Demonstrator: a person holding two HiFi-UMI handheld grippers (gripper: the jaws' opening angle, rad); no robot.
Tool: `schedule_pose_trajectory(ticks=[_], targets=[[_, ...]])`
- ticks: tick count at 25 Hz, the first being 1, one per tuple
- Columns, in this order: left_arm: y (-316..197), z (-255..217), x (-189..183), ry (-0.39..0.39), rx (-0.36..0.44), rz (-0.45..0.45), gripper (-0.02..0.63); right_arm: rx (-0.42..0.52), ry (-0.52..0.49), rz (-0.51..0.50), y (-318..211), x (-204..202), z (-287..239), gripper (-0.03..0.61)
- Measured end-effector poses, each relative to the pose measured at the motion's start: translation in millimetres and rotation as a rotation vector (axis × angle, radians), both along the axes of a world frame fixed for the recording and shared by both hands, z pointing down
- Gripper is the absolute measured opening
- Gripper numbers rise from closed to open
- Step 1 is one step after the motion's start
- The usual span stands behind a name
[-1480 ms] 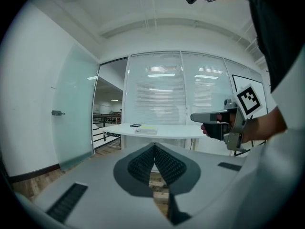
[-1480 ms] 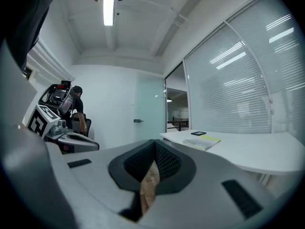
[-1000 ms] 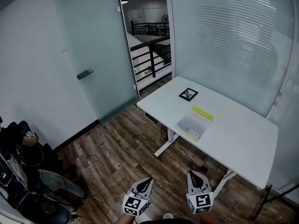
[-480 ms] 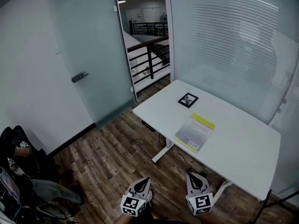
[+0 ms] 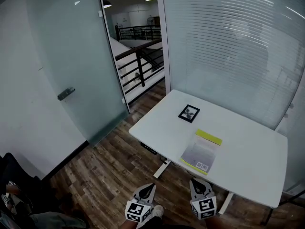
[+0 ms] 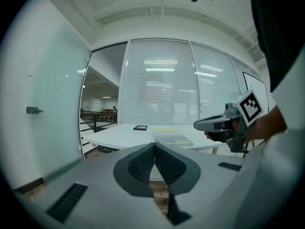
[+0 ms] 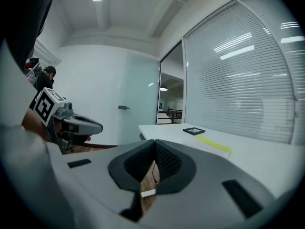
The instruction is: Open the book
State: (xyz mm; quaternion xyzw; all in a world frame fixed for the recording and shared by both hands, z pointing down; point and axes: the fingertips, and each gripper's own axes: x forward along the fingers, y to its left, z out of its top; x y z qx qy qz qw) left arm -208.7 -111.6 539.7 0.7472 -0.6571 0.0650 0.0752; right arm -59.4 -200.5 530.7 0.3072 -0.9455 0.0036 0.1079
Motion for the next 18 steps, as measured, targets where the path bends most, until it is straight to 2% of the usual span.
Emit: schedule_pose_trajectory(ticks=[2, 4, 8, 11, 13, 18], targets=[[-16.5, 5.2, -19.6, 0.013, -0.027, 0.018, 0.014, 0.003, 0.008, 0.020, -14.9, -16.6, 2.1, 0.006], [-33.8, 5.3, -33.8, 0.019, -0.018, 0.056, 0.014, 0.012, 0.013, 0.048, -28.4, -31.7, 1.5, 0.008], [-64.5, 1.0, -40.8, 0.026, 0.009, 0.171, 0.014, 0.013, 0.018, 0.116, -49.8, -47.5, 5.6, 0.009], [-86.8, 1.5, -46.7, 0.023, 0.016, 0.220, 0.014, 0.010, 0.045, 0.149, -66.1, -54.7, 8.7, 0.011], [-99.3, 2.2, -51.1, 0.023, 0.023, 0.249, 0.014, -0.024, 0.091, 0.153, -73.0, -60.1, 20.0, 0.073], [-115.0, 11.5, -54.0, 0.038, 0.007, 0.337, 0.014, -0.094, 0.178, 0.188, -79.2, -62.4, 44.6, 0.125]])
